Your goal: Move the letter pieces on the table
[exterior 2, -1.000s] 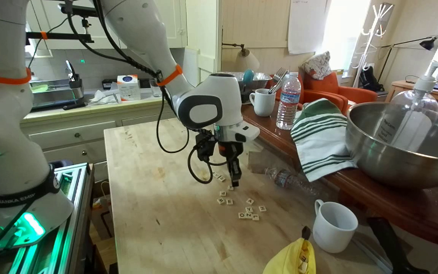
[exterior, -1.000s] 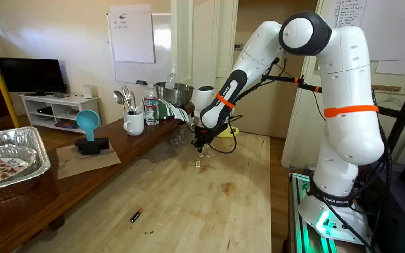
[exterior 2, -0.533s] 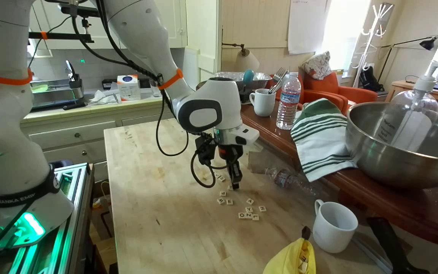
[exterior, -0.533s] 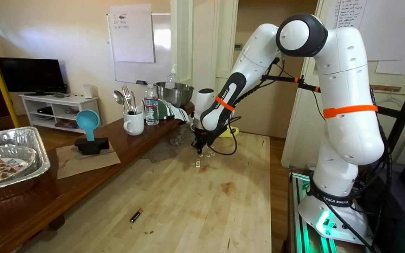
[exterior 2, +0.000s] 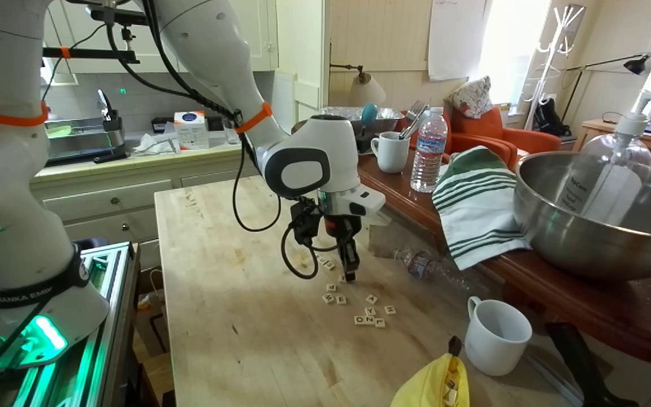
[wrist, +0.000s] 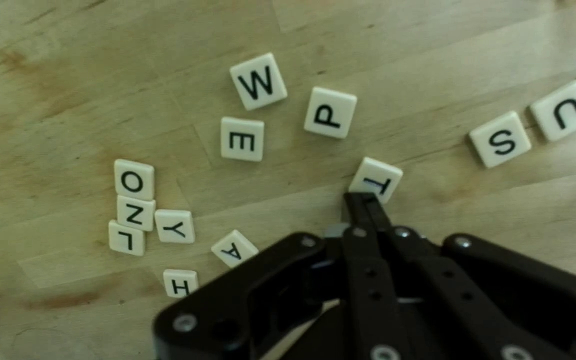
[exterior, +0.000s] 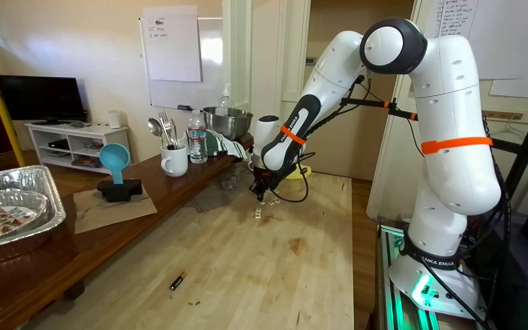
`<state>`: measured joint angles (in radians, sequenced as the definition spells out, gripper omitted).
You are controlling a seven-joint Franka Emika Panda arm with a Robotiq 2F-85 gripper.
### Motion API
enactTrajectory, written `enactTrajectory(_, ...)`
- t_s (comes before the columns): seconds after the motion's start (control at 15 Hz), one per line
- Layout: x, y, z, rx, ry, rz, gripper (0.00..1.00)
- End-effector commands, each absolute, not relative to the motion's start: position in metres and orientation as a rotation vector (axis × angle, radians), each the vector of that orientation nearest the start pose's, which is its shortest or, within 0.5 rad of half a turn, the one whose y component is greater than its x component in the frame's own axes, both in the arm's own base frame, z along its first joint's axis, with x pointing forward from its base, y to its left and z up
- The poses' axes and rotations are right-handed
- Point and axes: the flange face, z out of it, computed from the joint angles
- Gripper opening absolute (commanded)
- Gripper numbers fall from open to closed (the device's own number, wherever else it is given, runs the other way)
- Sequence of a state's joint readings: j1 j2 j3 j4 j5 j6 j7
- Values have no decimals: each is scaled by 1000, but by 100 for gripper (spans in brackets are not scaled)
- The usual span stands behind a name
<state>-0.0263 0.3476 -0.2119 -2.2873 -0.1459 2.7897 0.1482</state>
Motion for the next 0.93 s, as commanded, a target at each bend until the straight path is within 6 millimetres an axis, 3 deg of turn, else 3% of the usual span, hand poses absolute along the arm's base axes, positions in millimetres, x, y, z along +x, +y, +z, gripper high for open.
enactTrajectory(0.0, 531, -124, 211, -3227, 518, -239, 0)
enactTrajectory(0.87, 532, -112, 214, -3150, 838, -218, 0)
